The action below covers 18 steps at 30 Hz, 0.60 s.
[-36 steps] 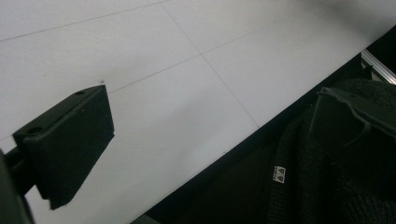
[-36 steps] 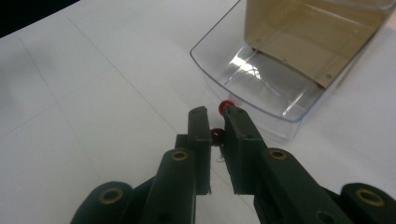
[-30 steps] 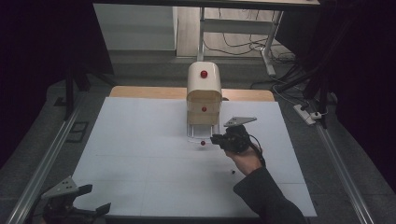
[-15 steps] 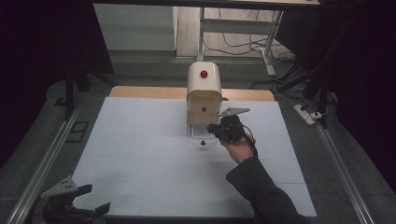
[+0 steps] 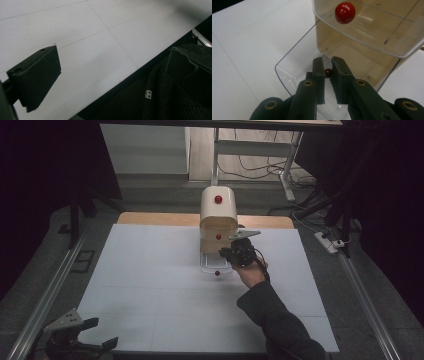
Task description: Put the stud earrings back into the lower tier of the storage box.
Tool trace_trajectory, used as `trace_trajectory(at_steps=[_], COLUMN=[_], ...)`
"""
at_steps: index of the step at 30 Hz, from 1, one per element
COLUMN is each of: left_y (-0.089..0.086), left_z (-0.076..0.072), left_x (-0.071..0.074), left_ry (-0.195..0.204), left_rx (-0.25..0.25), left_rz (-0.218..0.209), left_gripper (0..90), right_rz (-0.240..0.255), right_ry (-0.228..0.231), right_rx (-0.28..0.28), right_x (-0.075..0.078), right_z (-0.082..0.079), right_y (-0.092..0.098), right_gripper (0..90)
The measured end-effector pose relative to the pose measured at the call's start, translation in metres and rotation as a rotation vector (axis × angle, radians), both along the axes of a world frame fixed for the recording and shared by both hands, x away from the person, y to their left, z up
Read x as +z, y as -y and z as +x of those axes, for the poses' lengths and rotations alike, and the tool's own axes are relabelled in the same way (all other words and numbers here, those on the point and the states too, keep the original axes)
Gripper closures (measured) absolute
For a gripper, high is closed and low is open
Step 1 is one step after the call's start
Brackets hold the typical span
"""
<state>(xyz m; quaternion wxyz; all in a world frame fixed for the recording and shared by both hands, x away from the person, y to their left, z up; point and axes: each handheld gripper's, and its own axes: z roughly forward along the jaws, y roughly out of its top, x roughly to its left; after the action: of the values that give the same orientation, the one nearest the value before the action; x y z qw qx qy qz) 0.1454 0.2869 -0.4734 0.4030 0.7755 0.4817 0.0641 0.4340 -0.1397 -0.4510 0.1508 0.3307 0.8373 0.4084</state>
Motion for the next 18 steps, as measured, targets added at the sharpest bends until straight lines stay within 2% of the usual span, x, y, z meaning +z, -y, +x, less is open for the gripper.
trace_trajectory(at_steps=[7, 9, 12, 18], left_y=[0.0, -0.001, 0.0, 0.0], left_z=[0.0, 0.0, -0.001, -0.001], left_x=[0.0, 0.0, 0.0, 0.0], left_ry=[0.001, 0.0, 0.005, 0.004], left_rx=[0.0, 0.001, -0.001, 0.001], left_rz=[-0.001, -0.003, 0.001, -0.003], left_gripper=[0.2, 0.2, 0.2, 0.1], right_rz=[-0.061, -0.046, -0.028, -0.024], right_ry=[-0.01, -0.03, -0.029, -0.039], right_rx=[0.01, 0.001, 0.003, 0.008], right_x=[-0.015, -0.015, -0.011, -0.004], right_z=[0.001, 0.002, -0.001, -0.01], right_y=[-0.007, -0.006, -0.004, 0.0], right_gripper=[79.2, 72.4, 65.2, 48.5])
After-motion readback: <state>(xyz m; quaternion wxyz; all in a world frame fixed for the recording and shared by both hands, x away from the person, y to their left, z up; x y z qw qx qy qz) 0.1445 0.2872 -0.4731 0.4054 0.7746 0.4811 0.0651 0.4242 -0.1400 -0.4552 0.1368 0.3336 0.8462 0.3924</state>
